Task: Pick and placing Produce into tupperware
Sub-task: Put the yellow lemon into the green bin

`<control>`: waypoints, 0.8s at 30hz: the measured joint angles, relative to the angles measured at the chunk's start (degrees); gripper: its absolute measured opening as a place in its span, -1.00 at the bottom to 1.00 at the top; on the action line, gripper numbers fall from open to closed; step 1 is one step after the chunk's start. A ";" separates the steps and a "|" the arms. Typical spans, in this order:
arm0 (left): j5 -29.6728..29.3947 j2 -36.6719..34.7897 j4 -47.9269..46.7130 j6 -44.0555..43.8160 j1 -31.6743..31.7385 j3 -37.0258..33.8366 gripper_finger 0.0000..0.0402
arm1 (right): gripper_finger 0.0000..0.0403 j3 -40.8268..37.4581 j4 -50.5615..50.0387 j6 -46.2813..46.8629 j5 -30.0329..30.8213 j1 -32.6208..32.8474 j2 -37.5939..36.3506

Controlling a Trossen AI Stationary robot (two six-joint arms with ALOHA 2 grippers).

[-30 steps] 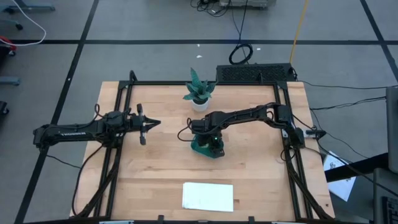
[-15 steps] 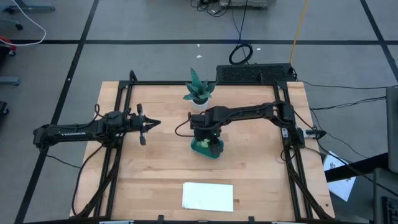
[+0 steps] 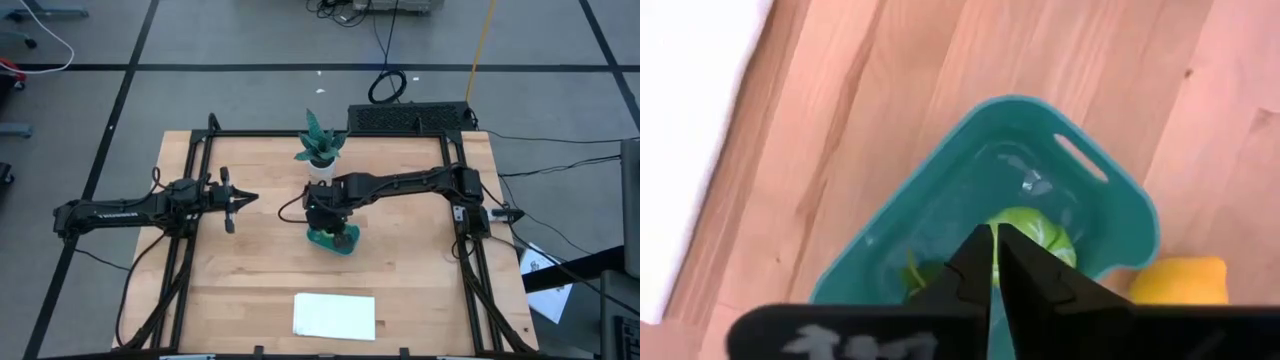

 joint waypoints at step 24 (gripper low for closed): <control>-0.14 -0.01 0.07 0.24 0.01 0.00 -0.87 | -1.00 -0.10 3.03 0.64 0.32 0.10 -6.70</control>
